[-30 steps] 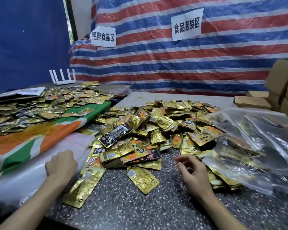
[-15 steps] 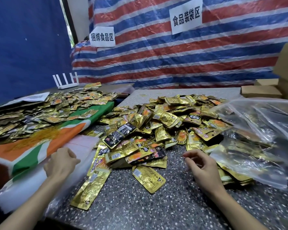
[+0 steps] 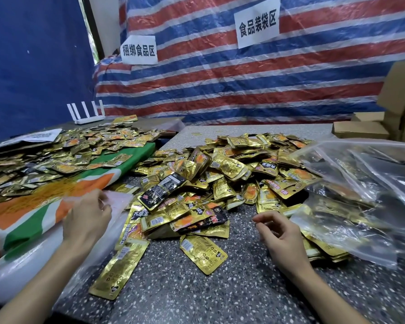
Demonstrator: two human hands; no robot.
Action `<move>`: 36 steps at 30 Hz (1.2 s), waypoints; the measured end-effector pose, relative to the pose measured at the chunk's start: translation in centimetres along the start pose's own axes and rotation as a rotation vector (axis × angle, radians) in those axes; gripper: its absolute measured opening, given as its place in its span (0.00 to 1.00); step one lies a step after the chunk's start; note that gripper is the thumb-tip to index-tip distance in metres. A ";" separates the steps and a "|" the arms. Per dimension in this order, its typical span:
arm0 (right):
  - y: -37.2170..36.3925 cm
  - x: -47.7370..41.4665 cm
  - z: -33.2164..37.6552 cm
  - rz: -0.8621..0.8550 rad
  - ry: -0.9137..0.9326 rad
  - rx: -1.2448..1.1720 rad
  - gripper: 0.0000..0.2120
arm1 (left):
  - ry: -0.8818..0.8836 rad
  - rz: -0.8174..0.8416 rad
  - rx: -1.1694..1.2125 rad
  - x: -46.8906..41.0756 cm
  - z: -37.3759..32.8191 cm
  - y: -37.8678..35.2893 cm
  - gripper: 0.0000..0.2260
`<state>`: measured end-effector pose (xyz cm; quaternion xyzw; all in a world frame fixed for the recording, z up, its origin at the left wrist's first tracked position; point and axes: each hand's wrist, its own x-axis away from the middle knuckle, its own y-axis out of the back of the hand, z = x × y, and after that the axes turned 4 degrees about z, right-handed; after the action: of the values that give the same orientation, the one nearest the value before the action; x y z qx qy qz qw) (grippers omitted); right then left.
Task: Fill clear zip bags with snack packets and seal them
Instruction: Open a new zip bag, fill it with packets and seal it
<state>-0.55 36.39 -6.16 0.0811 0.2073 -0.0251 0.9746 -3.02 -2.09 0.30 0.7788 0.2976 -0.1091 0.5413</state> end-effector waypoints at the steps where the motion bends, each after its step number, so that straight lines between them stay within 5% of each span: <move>1: 0.0 0.0 0.0 -0.001 -0.001 -0.006 0.18 | 0.009 0.042 0.015 0.0 -0.3 0.1 0.03; 8: 0.1 -0.1 -0.1 0.007 -0.016 -0.017 0.14 | -0.231 0.050 0.247 2.1 -5.6 0.7 0.09; 12: 0.2 -0.2 0.6 0.076 -0.082 -0.290 0.02 | -0.444 0.115 0.580 5.5 -12.2 -0.1 0.05; 19: 1.1 -0.7 0.9 0.118 -0.316 -0.395 0.22 | -0.804 0.205 0.731 12.8 -18.9 -6.7 0.10; 24: 1.7 -1.1 0.8 0.131 -0.395 -0.324 0.13 | -0.592 0.293 0.962 14.2 -18.5 -9.7 0.22; 29: 1.2 -1.0 1.0 0.124 -0.452 -0.312 0.09 | -0.315 0.388 1.106 14.2 -17.4 -10.4 0.23; 36: 0.6 -0.4 0.6 0.102 -0.454 -0.144 0.14 | -0.219 0.626 1.316 14.2 -18.0 -9.6 0.15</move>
<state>-0.58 36.85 -5.38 0.0139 -0.0203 0.0216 0.9995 0.01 21.46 -7.19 0.9757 -0.1212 -0.1826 -0.0057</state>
